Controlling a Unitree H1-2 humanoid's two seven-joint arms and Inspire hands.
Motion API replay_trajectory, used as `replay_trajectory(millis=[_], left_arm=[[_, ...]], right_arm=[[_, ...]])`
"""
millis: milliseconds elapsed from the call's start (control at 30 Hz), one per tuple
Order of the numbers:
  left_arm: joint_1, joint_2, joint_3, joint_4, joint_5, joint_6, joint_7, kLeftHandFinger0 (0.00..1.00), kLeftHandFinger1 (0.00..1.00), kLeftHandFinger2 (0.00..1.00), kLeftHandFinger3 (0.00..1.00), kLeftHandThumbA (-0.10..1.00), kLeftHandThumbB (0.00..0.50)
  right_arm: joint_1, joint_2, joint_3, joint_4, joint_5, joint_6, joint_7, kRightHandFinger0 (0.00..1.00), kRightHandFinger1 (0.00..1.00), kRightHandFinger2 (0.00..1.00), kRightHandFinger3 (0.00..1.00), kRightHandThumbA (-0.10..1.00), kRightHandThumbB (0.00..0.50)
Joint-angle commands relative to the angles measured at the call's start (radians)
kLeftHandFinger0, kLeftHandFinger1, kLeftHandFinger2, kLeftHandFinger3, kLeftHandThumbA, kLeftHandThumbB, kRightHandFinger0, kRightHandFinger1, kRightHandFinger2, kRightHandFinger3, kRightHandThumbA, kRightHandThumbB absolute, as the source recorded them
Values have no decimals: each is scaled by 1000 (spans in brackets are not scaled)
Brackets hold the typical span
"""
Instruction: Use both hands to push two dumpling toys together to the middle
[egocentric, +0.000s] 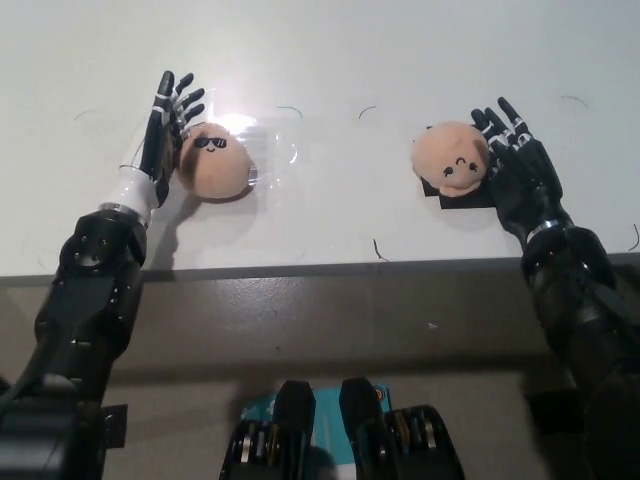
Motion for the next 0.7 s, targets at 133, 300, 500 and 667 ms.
replay_trajectory(millis=[133,300,500,667], left_arm=[[3,10,17,4,-28,-14,-35,1000,1000,1000,1000,1000,398],[86,-2,4,1,-2,-32,-4,1000,1000,1000,1000,1000,382],[93,-16,-25,45,33,-58,15,1000,1000,1000,1000,1000,379],[78,-49,-39,56,31,-58,36,1000,1000,1000,1000,1000,417]], right_arm=[[-12,2,4,-47,8,-48,39,1000,1000,1000,1000,1000,230],[42,24,22,-58,-12,-54,26,1000,1000,1000,1000,1000,251],[41,40,14,-48,7,-42,33,1000,1000,1000,1000,1000,240],[27,61,26,-32,-4,-52,35,1000,1000,1000,1000,1000,257]])
